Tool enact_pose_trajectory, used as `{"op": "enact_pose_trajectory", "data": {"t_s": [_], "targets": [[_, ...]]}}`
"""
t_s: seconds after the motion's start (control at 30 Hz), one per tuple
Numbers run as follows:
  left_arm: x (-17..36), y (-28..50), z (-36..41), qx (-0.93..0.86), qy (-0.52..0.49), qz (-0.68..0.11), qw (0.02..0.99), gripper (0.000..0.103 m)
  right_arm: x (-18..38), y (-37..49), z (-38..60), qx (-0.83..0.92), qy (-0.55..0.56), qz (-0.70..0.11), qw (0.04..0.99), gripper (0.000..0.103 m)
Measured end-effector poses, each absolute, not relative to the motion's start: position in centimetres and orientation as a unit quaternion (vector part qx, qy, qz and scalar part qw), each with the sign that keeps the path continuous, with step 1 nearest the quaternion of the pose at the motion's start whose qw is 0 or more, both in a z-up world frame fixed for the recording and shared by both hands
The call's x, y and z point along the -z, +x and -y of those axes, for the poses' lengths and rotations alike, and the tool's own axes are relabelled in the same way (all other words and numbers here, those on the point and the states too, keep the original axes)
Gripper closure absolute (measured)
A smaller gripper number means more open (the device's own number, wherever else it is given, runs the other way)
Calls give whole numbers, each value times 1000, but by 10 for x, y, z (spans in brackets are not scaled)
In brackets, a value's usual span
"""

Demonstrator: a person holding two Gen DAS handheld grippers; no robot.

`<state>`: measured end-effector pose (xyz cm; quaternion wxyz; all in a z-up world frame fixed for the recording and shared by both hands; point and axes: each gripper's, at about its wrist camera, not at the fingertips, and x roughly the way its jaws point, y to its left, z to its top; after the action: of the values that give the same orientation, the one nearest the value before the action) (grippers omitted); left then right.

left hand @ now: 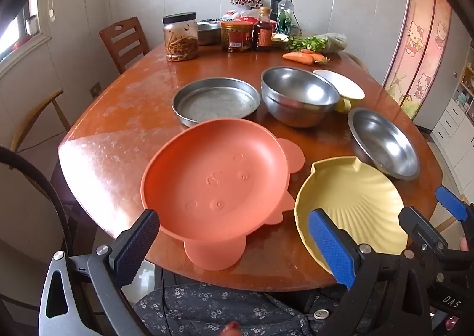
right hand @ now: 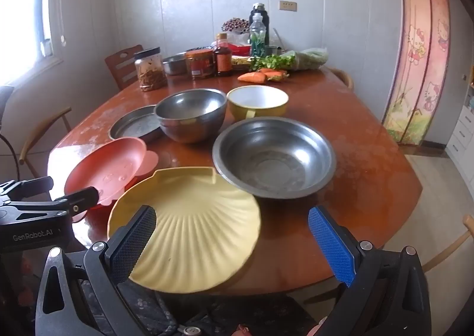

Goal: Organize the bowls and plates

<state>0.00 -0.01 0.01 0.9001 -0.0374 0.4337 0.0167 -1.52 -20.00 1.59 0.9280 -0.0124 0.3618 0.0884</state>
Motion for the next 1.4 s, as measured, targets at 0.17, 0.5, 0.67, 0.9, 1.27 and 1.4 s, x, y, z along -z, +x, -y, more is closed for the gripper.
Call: {"op": "enact_pose_trajectory", "data": {"t_s": [0.17,0.5,0.67,0.9,1.27,1.4], "targets": [[4,-4,2,-17,-23,-429,903,2,-18,-21,196,-86,-34,-354,931,0],[6,-1,0,-20,-27,-438,898,2,-11,-15,199,-93,-15,-361,928,0],[4,-3,-2,-20,-29,-434,900,2,-14,-18,197,-97,-18,-352,931,0],[1,-4,-1,-22,-29,-432,901,2,-15,-20,195,-101,-17,-349,931,0],[0,-5,0,-21,-26,-433,901,2,-14,-21,196,-105,-15,-349,931,0],[0,-6,0,-20,-27,-434,900,2,-14,-21,197,-105,-14,-350,931,0]]}}
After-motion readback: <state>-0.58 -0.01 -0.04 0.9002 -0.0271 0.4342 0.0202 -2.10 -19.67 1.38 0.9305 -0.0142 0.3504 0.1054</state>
